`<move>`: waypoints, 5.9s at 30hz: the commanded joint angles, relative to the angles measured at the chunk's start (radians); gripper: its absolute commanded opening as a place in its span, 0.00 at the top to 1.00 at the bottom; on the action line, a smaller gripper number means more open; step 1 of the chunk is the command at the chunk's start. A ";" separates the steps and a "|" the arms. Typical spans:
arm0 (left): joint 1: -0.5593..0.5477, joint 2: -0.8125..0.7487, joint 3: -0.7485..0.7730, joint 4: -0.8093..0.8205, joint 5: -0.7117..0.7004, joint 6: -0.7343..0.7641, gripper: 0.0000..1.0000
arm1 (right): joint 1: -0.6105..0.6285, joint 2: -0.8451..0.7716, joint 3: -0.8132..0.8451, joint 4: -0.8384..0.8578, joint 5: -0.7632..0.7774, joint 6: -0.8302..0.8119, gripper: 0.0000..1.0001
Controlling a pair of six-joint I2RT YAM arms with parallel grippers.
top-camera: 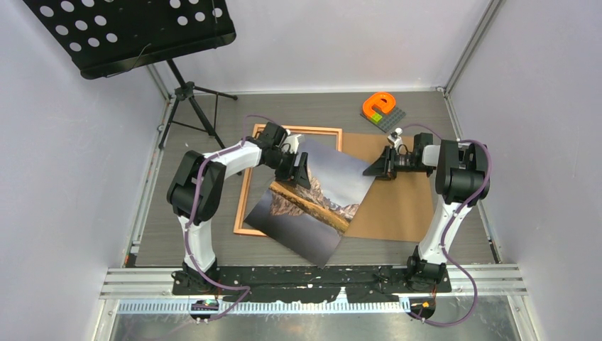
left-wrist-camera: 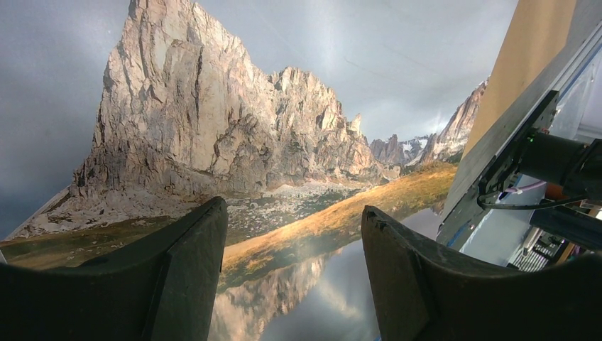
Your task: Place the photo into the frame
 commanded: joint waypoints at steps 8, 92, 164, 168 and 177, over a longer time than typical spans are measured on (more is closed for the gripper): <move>-0.022 -0.091 0.051 -0.029 -0.061 0.029 0.24 | 0.003 -0.174 0.031 -0.042 0.033 0.013 0.94; -0.687 0.287 0.746 -0.145 -1.273 0.411 1.00 | -0.036 -0.593 -0.085 0.127 0.223 0.478 0.53; 0.274 -0.399 0.130 0.100 -0.135 -0.528 1.00 | -0.211 -0.762 -0.034 -0.002 0.248 0.362 0.01; 0.304 -0.346 0.159 0.101 -0.172 -0.534 1.00 | -0.211 -0.762 -0.040 0.002 0.249 0.363 0.01; 0.373 -0.281 0.151 0.102 -0.205 -0.579 1.00 | -0.210 -0.755 -0.048 0.009 0.253 0.359 0.01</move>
